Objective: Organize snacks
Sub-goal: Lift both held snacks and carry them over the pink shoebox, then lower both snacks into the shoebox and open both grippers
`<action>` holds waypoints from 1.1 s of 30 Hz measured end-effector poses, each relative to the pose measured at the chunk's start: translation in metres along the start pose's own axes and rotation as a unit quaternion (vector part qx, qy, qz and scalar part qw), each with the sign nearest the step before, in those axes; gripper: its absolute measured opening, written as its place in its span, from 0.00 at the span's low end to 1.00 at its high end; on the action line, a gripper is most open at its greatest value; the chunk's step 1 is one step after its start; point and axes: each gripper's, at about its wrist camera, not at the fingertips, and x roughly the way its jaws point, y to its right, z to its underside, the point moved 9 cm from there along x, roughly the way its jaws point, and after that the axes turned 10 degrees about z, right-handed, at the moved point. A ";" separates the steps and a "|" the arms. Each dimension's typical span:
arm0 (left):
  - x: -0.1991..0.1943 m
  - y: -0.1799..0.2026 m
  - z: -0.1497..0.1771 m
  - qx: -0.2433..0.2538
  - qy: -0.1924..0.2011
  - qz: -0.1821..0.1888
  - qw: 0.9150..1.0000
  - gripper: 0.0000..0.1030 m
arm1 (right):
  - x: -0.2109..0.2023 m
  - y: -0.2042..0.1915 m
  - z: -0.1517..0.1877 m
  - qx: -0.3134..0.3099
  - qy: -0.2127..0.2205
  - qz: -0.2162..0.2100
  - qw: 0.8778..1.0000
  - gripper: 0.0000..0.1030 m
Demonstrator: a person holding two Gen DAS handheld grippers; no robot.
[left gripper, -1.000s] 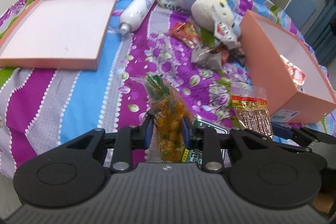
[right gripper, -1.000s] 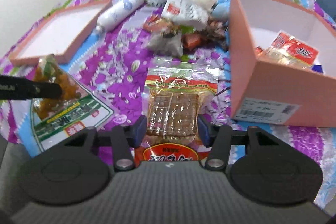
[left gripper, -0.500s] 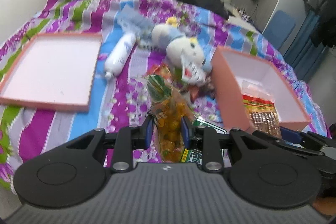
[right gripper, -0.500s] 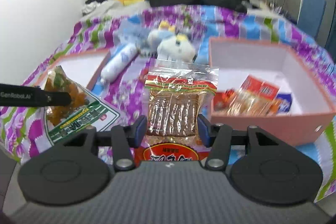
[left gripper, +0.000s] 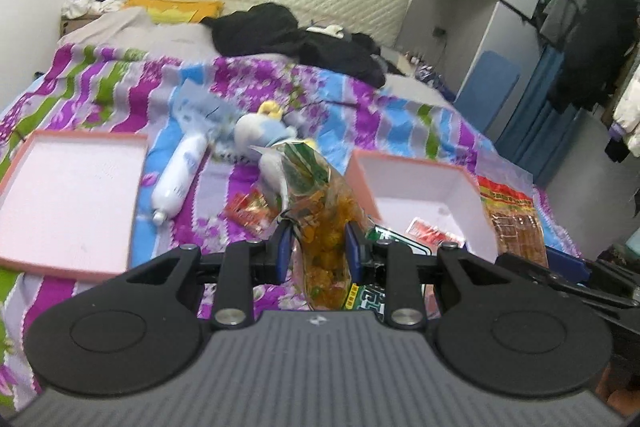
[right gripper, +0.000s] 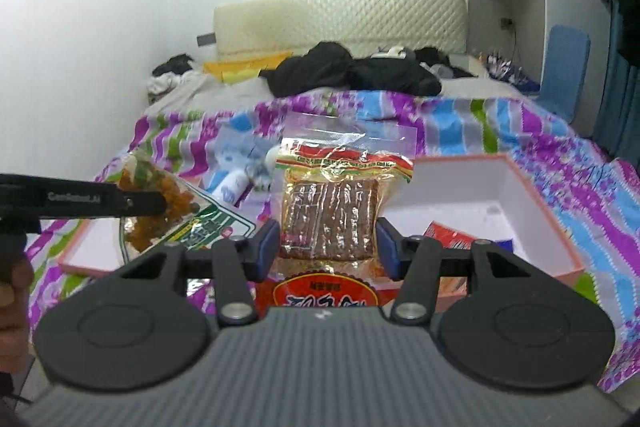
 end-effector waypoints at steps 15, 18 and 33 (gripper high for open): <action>0.080 0.066 -0.041 0.049 -0.028 0.054 0.997 0.31 | 0.031 0.078 -0.016 0.014 0.001 0.079 0.997 0.53; 0.117 0.078 -0.044 0.050 -0.045 0.065 0.996 0.31 | 0.054 0.096 -0.011 0.018 -0.016 0.087 0.996 0.53; 0.303 0.107 -0.010 0.074 -0.167 0.093 0.979 0.31 | 0.174 0.169 0.022 0.045 -0.096 0.117 0.987 0.53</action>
